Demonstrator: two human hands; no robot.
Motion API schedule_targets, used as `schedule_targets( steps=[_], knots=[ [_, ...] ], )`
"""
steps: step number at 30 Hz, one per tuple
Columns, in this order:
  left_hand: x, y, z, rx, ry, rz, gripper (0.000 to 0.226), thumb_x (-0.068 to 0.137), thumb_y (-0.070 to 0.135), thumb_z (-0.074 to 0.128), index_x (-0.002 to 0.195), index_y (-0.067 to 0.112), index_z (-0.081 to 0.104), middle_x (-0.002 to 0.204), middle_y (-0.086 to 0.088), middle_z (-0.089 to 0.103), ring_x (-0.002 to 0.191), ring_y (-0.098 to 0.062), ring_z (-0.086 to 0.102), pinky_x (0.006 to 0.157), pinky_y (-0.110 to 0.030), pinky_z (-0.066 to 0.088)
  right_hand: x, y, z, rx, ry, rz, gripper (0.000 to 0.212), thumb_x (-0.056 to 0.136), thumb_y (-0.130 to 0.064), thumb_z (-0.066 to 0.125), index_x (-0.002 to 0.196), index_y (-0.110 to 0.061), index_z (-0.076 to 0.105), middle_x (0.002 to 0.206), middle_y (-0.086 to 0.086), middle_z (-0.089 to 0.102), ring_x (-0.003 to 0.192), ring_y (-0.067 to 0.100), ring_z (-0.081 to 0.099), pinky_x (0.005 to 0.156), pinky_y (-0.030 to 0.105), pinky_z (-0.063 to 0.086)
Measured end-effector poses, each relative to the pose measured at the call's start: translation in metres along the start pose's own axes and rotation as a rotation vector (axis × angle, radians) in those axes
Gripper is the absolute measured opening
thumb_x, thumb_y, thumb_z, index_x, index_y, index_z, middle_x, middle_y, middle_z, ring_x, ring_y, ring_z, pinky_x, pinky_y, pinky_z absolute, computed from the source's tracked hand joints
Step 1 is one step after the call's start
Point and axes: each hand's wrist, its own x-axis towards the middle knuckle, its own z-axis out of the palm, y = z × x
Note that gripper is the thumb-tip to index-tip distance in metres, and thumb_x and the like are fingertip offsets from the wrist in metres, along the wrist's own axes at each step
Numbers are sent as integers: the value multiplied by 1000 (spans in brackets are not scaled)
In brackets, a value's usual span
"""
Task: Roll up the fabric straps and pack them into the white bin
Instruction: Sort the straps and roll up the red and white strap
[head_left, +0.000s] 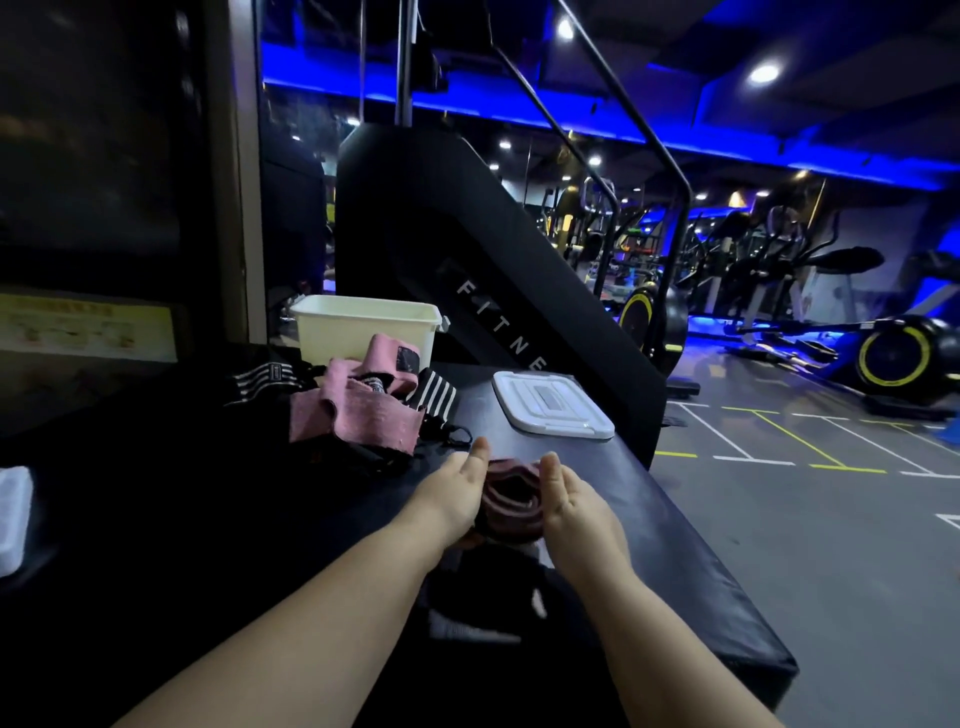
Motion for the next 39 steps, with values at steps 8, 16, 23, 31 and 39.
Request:
schedule_targets(
  steps=[8,16,23,31,39],
  knots=[
    [18,0,16,-129,194,161,27,99,36,48,105,11,37,96,-6,51,79,-16,49,66,-27,37,23,15,11,135,90,-144,19,91,-21,62,90,-36,49,106,-11,47,93,-2,53,84,25,44],
    [62,0,17,-197,188,174,28,100,36,46,120,16,46,115,-5,50,103,-17,48,86,-26,35,63,22,13,330,-55,-153,79,74,5,73,126,-40,34,116,-21,47,90,-3,62,75,16,52],
    [104,5,19,-228,78,199,14,98,25,51,112,24,57,123,-5,54,110,-17,55,95,-28,44,114,28,16,202,-176,-59,115,50,-20,87,147,-33,27,122,-10,59,106,1,60,94,29,52],
    [118,-3,11,-404,4,229,20,92,22,52,111,30,55,112,-6,62,87,-15,59,75,-28,46,131,44,17,463,-317,-178,70,50,-10,85,114,-19,57,102,-7,73,98,5,68,78,16,49],
    [124,-12,12,-222,94,353,13,96,18,54,92,27,62,90,-2,65,83,-16,59,83,-34,50,128,57,17,536,-406,-106,81,53,-6,83,122,-24,44,114,-1,68,99,6,68,78,21,53]
  ],
)
